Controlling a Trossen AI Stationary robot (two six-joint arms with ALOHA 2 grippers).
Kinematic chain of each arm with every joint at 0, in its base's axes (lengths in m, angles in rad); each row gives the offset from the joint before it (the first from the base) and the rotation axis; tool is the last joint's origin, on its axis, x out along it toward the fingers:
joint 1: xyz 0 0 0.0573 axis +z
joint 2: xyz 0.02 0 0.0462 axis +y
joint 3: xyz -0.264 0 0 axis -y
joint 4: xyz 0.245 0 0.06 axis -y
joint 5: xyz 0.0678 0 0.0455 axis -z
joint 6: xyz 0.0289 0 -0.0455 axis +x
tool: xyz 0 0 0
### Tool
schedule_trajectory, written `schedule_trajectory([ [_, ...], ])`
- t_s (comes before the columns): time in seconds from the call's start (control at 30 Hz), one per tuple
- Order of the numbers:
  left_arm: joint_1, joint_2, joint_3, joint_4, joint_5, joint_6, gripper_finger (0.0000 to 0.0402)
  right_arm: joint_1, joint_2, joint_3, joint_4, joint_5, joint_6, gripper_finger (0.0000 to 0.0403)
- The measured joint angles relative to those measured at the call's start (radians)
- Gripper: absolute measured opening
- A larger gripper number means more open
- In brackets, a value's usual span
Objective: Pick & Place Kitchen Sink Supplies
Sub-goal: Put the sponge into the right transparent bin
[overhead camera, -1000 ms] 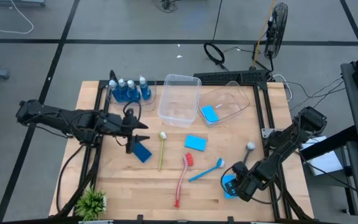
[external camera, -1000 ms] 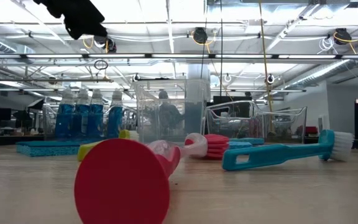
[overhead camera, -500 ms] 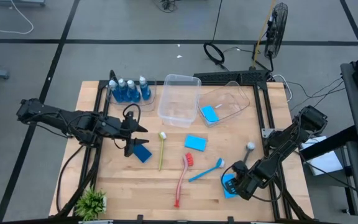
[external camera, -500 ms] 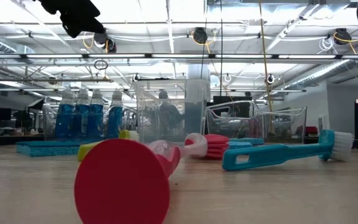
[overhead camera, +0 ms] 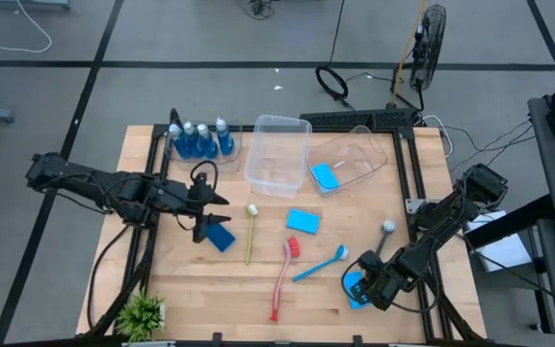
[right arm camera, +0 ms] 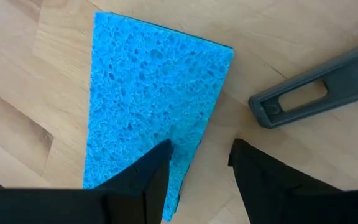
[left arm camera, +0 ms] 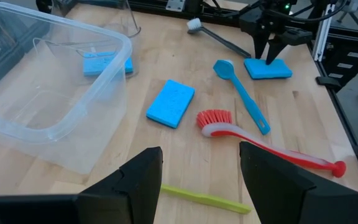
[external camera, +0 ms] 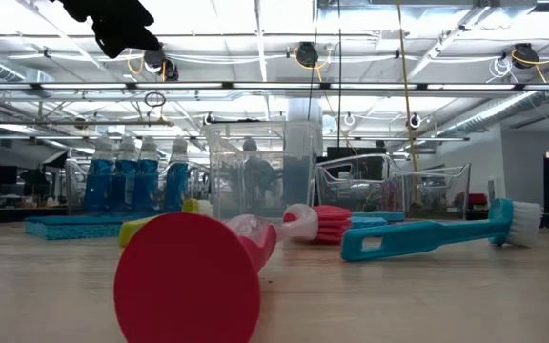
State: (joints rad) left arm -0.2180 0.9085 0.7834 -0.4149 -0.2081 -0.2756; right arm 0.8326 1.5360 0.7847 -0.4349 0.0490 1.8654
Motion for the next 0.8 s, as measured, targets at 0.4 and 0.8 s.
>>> schedule_trajectory([
  [0.4,0.000,0.000,0.000,0.000,0.000,0.002,0.0216,0.000,0.001,-0.001,0.003,0.002,0.030,0.0160],
  [0.8,0.001,0.000,0.000,0.000,0.000,0.006,0.0216,0.000,0.001,-0.001,0.007,0.002,0.035,0.0160],
])
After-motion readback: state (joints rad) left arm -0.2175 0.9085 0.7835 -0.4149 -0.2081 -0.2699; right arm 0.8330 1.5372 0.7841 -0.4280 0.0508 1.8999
